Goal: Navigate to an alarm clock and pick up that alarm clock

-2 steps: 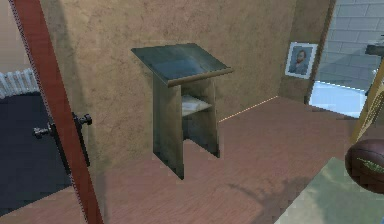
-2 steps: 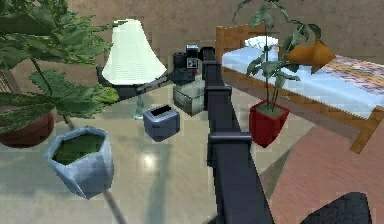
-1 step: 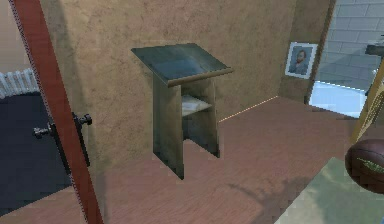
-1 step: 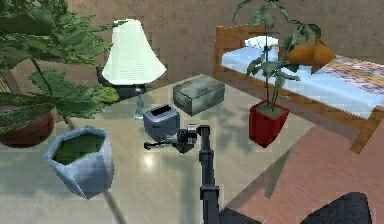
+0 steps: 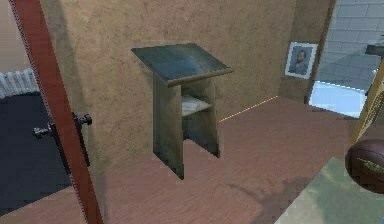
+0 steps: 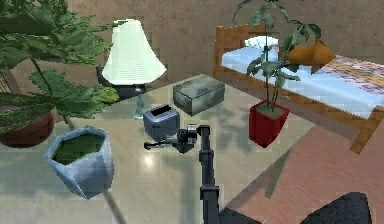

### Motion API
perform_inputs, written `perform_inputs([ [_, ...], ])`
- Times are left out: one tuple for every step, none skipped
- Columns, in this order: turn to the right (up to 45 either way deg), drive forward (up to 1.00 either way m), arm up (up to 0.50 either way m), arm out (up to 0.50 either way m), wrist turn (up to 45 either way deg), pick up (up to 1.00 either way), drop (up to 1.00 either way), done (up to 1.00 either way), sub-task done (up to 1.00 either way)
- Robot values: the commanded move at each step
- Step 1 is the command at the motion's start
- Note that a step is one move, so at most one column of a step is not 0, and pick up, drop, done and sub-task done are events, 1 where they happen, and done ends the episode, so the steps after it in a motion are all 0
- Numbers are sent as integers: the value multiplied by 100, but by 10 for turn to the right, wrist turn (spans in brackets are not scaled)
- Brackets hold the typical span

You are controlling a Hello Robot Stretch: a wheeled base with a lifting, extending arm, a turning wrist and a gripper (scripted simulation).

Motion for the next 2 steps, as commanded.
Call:
perform_inputs([
  [0,0,10,0,0,0,0,0,0],
  [0,0,0,0,0,0,0,100,0],
])
